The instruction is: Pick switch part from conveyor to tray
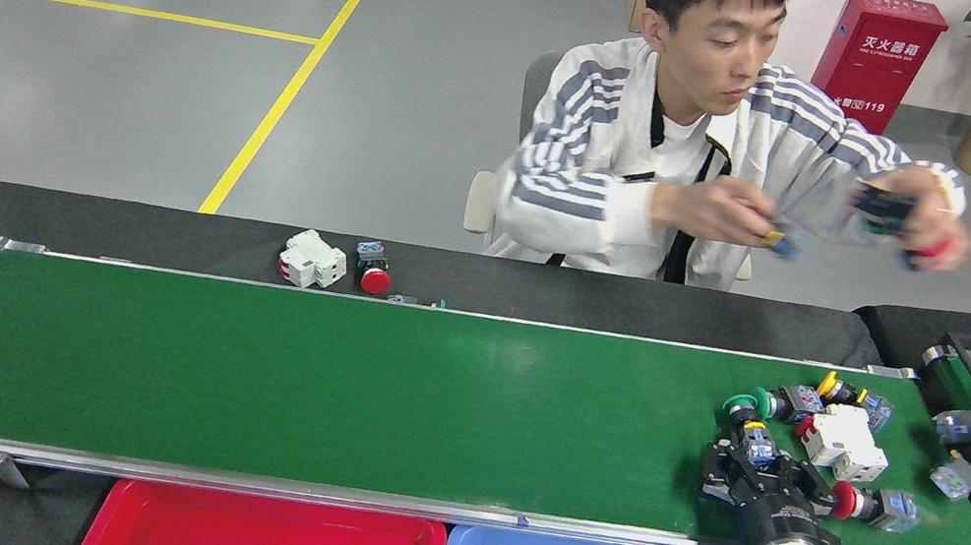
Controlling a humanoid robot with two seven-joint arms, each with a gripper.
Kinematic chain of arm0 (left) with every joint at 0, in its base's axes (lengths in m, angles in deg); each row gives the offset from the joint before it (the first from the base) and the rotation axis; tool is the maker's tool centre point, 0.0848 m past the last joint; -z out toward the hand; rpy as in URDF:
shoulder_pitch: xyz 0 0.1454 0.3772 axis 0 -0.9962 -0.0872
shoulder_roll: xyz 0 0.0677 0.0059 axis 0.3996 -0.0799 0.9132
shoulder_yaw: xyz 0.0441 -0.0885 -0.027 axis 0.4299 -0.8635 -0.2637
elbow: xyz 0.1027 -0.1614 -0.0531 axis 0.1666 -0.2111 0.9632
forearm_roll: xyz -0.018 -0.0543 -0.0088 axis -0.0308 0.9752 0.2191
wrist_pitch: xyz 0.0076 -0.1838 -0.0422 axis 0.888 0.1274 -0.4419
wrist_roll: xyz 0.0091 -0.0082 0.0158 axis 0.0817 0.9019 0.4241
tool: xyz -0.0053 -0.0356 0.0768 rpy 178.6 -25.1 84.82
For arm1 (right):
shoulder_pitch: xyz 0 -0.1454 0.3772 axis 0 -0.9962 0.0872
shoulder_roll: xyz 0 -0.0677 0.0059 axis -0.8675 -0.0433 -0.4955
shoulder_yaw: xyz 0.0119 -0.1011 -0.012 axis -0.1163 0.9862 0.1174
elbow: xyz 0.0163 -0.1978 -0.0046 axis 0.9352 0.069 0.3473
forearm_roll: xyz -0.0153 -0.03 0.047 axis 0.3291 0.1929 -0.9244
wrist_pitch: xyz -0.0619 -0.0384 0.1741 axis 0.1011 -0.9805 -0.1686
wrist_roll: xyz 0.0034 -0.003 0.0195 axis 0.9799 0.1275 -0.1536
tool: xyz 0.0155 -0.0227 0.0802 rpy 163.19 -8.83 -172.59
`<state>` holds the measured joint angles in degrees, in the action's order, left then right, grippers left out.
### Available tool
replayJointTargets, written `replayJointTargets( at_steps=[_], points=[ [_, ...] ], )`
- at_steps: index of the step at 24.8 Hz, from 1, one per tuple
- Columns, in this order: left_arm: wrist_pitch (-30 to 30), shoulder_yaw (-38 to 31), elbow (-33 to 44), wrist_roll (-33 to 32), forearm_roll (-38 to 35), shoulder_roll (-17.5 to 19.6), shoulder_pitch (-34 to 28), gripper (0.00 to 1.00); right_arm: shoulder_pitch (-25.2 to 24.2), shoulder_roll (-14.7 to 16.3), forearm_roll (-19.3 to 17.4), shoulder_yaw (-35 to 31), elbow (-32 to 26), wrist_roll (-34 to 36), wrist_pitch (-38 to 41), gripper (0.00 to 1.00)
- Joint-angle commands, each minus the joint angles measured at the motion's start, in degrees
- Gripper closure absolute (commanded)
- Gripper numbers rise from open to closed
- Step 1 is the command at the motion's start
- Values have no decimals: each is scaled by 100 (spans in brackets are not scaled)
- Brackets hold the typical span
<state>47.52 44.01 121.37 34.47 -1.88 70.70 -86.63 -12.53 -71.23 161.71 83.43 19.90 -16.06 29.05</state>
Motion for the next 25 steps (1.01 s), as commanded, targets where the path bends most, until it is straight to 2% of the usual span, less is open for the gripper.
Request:
replayJointTargets(
  at_steps=[1,4,8,9,10,11,12,15,19,21,25],
  points=[
    [-8,-49,68,18,6,82,23,0,-16,-68,-40,98,-402,37,251,98],
    [-8,-49,77,18,6,74,23,0,-289,-226,-48,520,-1088,37,735,98],
    [-8,-49,77,18,6,74,23,0,-508,-340,-31,1944,-1914,169,1323,98],
    [-8,-41,77,10,6,74,23,0,-508,-349,4,2427,-1949,266,1446,92],
    [-8,-32,77,18,6,74,23,0,-473,-358,31,2891,-1941,327,1508,78],
    [1,-14,68,18,6,74,32,0,-447,-367,92,3227,-1923,336,1517,43],
    [-8,-14,68,18,6,74,41,0,-438,-437,189,3499,-1905,354,1526,3],
    [1,-5,68,18,-12,65,85,0,-429,-586,356,3886,-1835,406,1772,1],
    [36,-49,60,18,-20,65,85,0,-482,-613,321,3737,-1905,398,1921,1],
    [36,-93,60,10,-12,65,50,0,-719,-604,277,2998,-2230,406,1499,1],
    [1,-93,60,18,-12,74,41,0,-2213,-621,277,1417,-3012,678,296,2]
  ],
)
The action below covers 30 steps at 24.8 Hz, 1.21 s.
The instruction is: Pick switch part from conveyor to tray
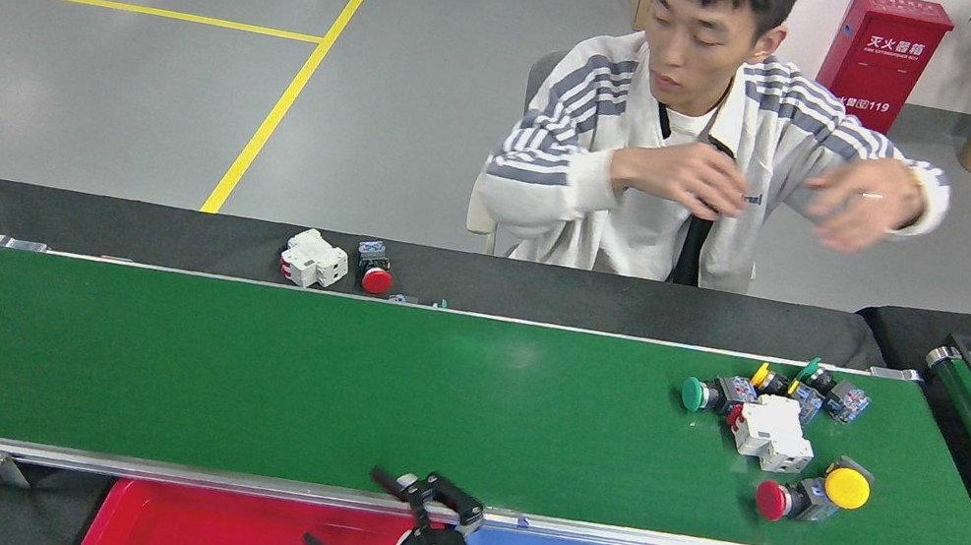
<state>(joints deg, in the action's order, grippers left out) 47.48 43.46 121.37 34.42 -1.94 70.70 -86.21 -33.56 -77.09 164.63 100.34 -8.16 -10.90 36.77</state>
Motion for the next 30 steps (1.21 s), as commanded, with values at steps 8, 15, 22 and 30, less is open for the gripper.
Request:
replayJointTargets(
  at_steps=[8,15,22,30],
  points=[
    [-4,-38,68,23,3,82,-10,0,-1217,-44,-217,-1637,-207,998,-1039,2],
    [-4,-38,60,23,3,91,-10,0,-620,36,-138,-1593,-58,383,-1215,2],
    [-4,-29,51,23,3,118,-10,0,-92,0,345,-1382,364,49,-1215,2],
    [-4,-21,42,23,3,118,8,0,453,-87,372,-1215,971,-30,-1294,2]
  ],
)
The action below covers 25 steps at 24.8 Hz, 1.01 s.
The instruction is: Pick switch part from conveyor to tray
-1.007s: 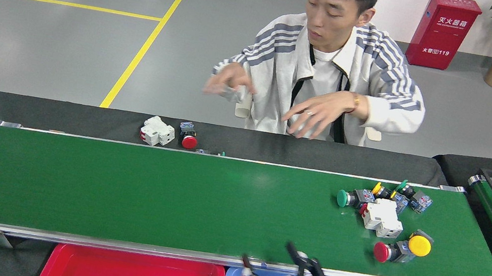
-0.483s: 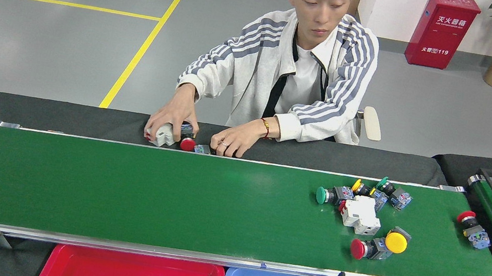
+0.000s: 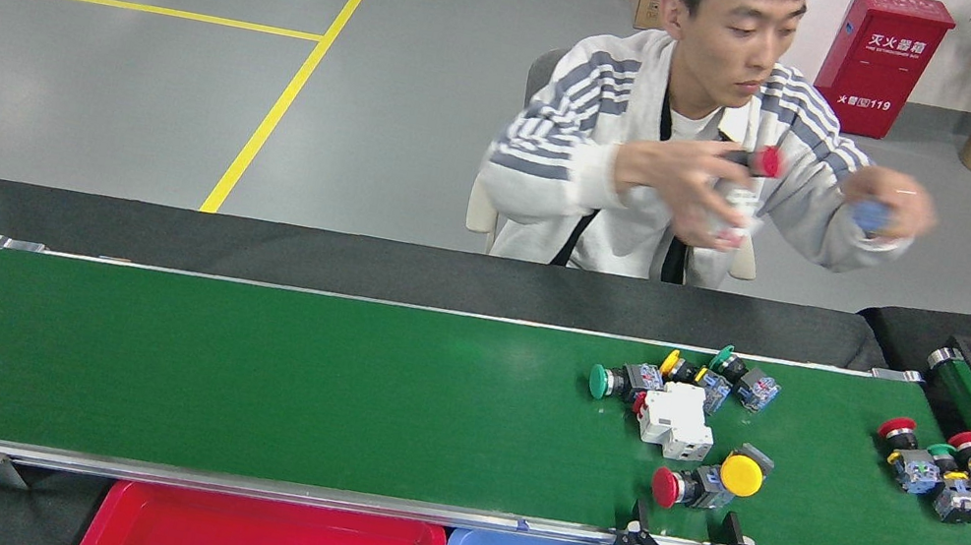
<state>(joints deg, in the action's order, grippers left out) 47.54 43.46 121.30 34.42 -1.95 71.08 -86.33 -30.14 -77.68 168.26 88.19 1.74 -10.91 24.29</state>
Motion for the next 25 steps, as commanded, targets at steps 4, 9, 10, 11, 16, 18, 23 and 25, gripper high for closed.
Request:
replayJointTargets(
  at_steps=[4,9,10,11,16,18,23,25],
  points=[
    [-10,-12,49,15,4,80,37,0,365,-37,-18,-1,149,-126,-73,2],
    [-10,6,49,23,4,80,37,0,541,-46,-44,219,421,-240,-38,34],
    [-10,14,49,15,4,80,37,0,576,-37,-53,254,439,-389,-11,60],
    [-10,14,49,15,4,80,37,0,576,-29,-53,263,447,-451,6,74],
    [-10,-3,49,15,4,89,37,0,532,-29,-62,281,219,-442,384,89],
    [-10,-21,58,15,4,89,28,0,427,-55,-62,421,-132,-433,797,89],
    [-10,-30,67,15,4,89,37,0,295,-81,-53,1573,-651,-363,1377,87],
    [-10,-30,67,15,4,89,37,0,330,-117,-36,2170,-660,-319,1386,54]
  ],
)
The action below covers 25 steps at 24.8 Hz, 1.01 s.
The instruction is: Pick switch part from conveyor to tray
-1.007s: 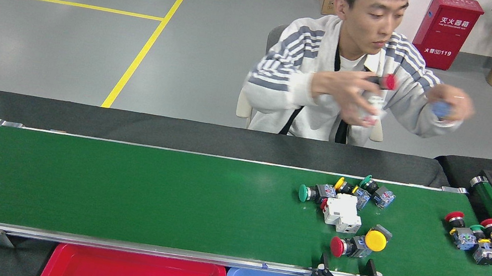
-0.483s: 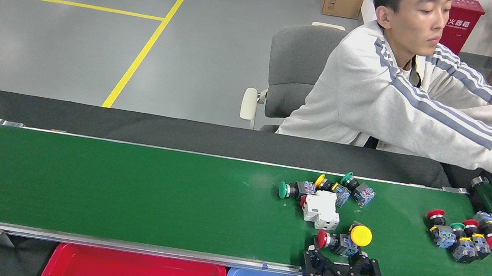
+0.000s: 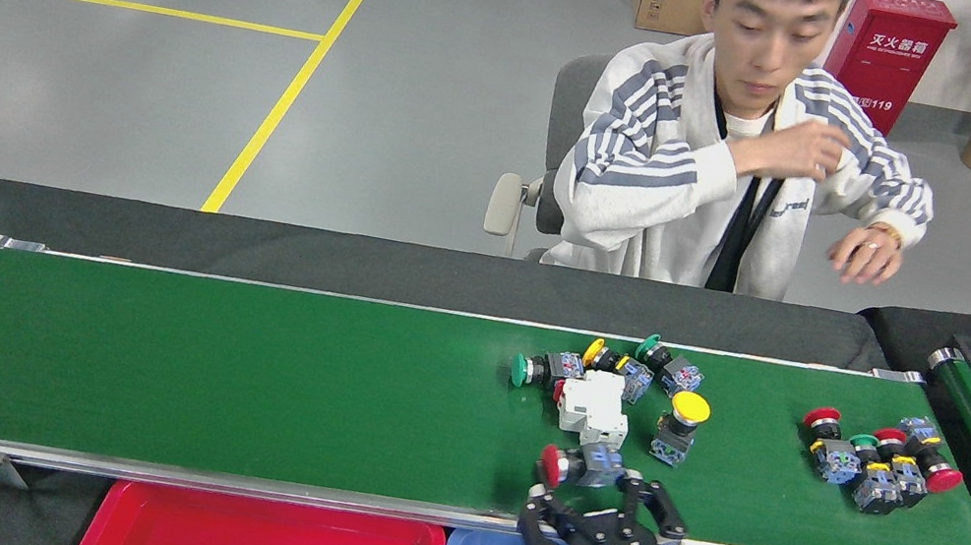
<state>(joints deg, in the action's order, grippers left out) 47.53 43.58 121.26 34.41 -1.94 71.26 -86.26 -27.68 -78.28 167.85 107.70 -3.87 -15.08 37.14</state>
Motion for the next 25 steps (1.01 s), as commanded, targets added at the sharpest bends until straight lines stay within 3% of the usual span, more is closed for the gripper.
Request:
replayJointTargets(
  at_steps=[1,2,5,9,11,12,15,18,21,25],
  points=[
    [-8,-42,70,16,3,70,30,0,102,-74,32,509,-100,115,92,9],
    [-8,-42,70,16,3,70,30,0,102,-74,41,720,-100,124,101,0],
    [-8,-42,70,25,3,79,30,0,119,-65,41,1098,-100,177,285,0],
    [-8,-42,70,16,3,88,30,0,102,-65,-3,958,-152,194,285,0],
    [-8,-42,70,16,3,88,21,0,-74,-39,-21,237,-346,308,22,0],
    [-8,-42,70,16,3,97,12,0,-398,-82,-30,-307,-425,405,-329,1],
    [-8,-42,70,25,3,97,12,0,-944,-215,-30,-1151,-574,870,-1112,1],
    [-8,-42,79,25,12,97,12,0,-1190,-197,-39,-1837,-548,1082,-1393,1],
    [-8,-42,79,25,12,105,21,0,-1217,-241,-47,-2215,-486,1029,-1411,1],
    [-8,-42,79,25,12,105,21,0,-988,-206,-47,-2250,-311,985,-1464,1]
  ],
)
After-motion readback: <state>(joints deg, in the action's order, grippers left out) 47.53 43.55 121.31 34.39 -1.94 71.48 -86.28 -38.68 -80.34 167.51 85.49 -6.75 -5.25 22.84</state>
